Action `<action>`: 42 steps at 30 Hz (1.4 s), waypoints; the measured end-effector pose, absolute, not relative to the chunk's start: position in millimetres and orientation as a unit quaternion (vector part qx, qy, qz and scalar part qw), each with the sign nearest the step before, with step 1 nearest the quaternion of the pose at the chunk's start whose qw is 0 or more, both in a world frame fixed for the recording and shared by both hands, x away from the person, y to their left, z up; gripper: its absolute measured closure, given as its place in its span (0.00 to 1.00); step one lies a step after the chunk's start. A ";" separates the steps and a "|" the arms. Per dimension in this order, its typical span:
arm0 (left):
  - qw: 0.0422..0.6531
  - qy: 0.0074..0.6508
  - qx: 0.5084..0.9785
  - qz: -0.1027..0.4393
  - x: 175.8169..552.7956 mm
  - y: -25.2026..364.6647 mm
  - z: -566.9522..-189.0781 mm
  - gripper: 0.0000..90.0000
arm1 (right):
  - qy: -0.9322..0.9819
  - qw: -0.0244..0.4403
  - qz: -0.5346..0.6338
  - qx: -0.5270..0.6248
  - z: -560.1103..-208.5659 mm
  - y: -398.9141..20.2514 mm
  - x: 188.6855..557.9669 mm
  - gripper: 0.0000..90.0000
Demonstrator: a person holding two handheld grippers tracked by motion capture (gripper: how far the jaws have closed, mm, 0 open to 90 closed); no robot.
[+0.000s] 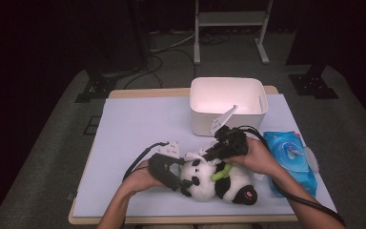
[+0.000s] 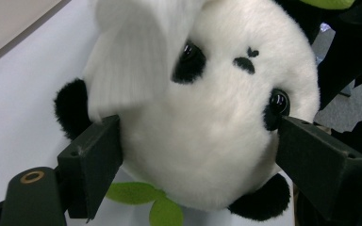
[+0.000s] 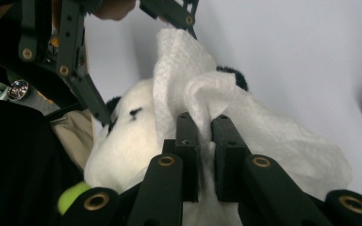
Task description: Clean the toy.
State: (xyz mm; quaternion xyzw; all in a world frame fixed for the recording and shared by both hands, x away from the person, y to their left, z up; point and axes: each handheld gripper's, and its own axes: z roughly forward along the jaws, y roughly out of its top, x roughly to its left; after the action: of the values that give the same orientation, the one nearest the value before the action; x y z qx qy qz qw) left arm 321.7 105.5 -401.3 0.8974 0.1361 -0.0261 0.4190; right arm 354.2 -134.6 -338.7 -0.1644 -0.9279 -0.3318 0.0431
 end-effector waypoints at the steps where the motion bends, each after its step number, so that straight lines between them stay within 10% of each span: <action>1: 0.419 0.137 0.897 -0.027 321.9 106.5 -401.5 0.18 | -0.928 0.043 -0.332 -0.164 -338.9 -136.5 353.8 0.91; 42: 0.415 0.128 0.901 -0.015 318.8 104.4 -400.1 0.25 | -0.933 0.048 -0.321 -0.158 -333.3 -118.6 356.1 0.90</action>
State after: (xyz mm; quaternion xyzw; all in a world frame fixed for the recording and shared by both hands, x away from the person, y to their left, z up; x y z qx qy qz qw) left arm 318.8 104.4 -400.1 0.9007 0.1279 -0.0147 0.4149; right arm 356.1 -118.6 -333.3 -0.1583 -0.9326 -0.3207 0.0481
